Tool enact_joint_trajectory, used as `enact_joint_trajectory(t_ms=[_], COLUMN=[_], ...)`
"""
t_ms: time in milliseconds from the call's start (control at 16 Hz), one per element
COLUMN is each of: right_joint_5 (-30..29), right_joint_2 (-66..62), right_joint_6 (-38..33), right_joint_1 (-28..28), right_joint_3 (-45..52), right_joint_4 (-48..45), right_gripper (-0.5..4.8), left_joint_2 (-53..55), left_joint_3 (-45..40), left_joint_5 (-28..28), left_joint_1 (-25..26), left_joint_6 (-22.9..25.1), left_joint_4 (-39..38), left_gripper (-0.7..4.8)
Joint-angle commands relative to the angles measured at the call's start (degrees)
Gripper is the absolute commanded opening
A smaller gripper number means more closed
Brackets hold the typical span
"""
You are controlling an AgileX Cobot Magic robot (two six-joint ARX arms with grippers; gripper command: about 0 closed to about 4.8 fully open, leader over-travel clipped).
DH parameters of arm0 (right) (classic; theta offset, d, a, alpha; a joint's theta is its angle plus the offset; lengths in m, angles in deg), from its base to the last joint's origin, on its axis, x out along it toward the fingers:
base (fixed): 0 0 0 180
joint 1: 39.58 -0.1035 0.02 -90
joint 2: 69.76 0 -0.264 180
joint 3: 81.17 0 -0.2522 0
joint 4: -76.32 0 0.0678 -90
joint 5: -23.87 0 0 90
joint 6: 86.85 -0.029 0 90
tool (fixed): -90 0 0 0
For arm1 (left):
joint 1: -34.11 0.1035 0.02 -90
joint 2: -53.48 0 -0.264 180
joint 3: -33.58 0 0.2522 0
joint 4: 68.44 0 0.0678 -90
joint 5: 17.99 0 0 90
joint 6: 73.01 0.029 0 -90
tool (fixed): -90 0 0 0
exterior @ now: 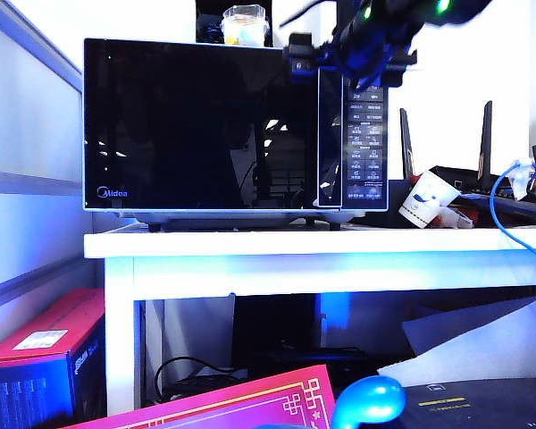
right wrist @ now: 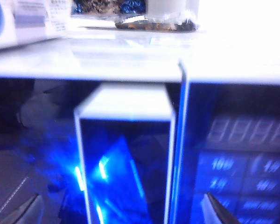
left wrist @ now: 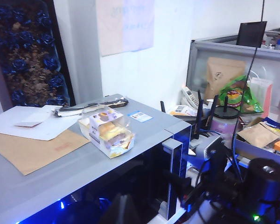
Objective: Open the microwave door, place the box of snacks from the top of the microwave inside, then close the microwave door.
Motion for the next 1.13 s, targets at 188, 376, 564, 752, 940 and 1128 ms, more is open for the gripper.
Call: enact_joint_trajectory(t_ms=[188,376,564,752,940,1128], right_joint_5=[1.4,1.2,0.5,-2.6,-2.7,-2.7], right_joint_2=[-3.1,-4.2,-4.3,-6.0,-7.6,-7.3], right_joint_6=[0.0,0.0,-0.4,-0.3,-0.4,-0.4], right_joint_1=[0.0,0.5,2.2,2.8,2.8,2.7], right_joint_3=[-0.4,-0.5,-0.5,-2.4,-4.8,-4.8], right_joint_4=[-5.5,-6.2,-7.3,-7.3,-6.3,-4.7], right_gripper=[4.50,4.18,4.18,4.18,4.18,2.76], left_joint_2=[-0.2,-0.2,-0.2,-0.2,-0.2,-0.2], left_joint_3=[0.3,0.3,0.3,0.3,0.3,0.3], left_joint_5=[-0.4,-0.4,-0.4,-0.4,-0.3,-0.3], left_joint_1=[0.0,0.0,0.0,0.0,0.0,0.0], left_joint_6=[0.1,0.1,0.1,0.2,0.2,0.2], left_joint_4=[0.1,-0.5,-1.1,-1.4,-1.4,-1.4], left_gripper=[-0.05,-0.05,-0.05,-0.05,-0.05,-0.05])
